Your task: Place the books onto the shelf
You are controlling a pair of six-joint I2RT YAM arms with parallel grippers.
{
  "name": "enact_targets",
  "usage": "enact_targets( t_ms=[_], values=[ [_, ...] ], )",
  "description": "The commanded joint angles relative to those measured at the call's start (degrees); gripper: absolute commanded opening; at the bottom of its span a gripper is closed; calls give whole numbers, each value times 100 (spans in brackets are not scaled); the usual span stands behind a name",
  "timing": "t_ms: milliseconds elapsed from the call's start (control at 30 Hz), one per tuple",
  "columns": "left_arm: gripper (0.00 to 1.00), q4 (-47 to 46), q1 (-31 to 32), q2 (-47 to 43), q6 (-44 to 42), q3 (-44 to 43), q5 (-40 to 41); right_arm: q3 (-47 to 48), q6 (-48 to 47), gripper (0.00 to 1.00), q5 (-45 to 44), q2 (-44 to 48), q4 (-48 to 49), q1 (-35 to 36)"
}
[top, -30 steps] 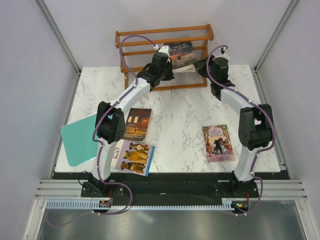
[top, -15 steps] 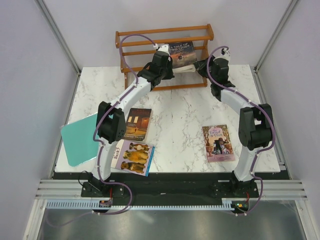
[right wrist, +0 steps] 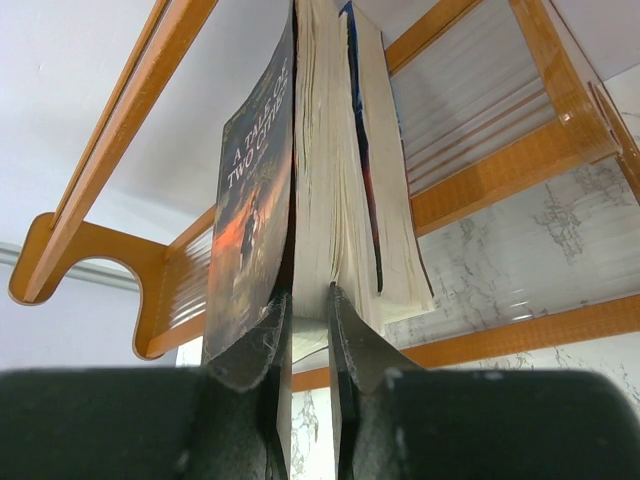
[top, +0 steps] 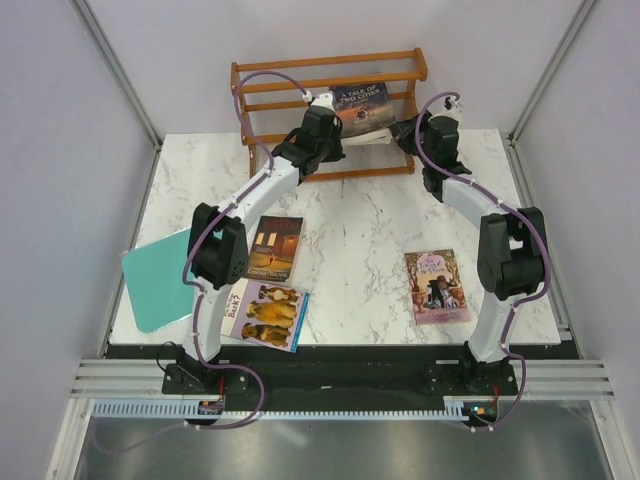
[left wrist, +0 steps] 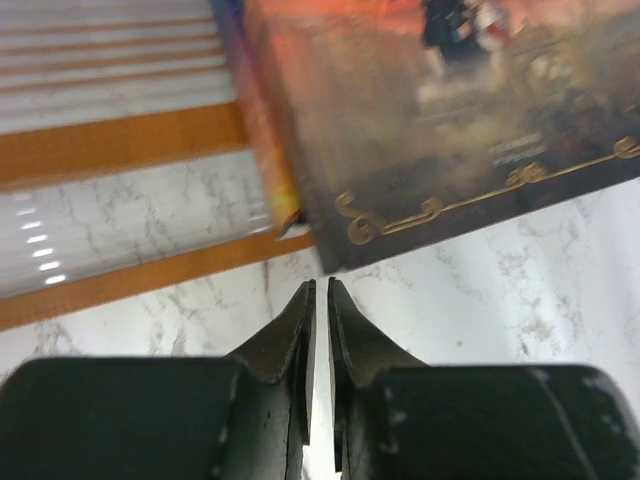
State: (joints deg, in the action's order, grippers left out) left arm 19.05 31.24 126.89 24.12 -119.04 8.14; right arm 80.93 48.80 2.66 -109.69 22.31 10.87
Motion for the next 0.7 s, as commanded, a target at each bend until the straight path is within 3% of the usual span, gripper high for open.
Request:
enact_targets(
  t_ms=[0,133,233,433,667],
  values=[
    [15,-567,-66,-1162,101,977,389,11,42,7,-107,-97,222,-103],
    [13,-1183,-66,-2377,181,2802,731,2,130,7,-142,-123,292,-94],
    [13,-1491,-66,-3237,33,3674,1004,20,165,7,-134,-132,327,-94],
    [13,-1457,-83,-4285,-416,4643,1110,-138,306,6,-230,-79,520,-94],
    [13,-1325,-92,-4691,-470,5259,1128,-95,429,6,-345,-202,608,-94]
  ],
)
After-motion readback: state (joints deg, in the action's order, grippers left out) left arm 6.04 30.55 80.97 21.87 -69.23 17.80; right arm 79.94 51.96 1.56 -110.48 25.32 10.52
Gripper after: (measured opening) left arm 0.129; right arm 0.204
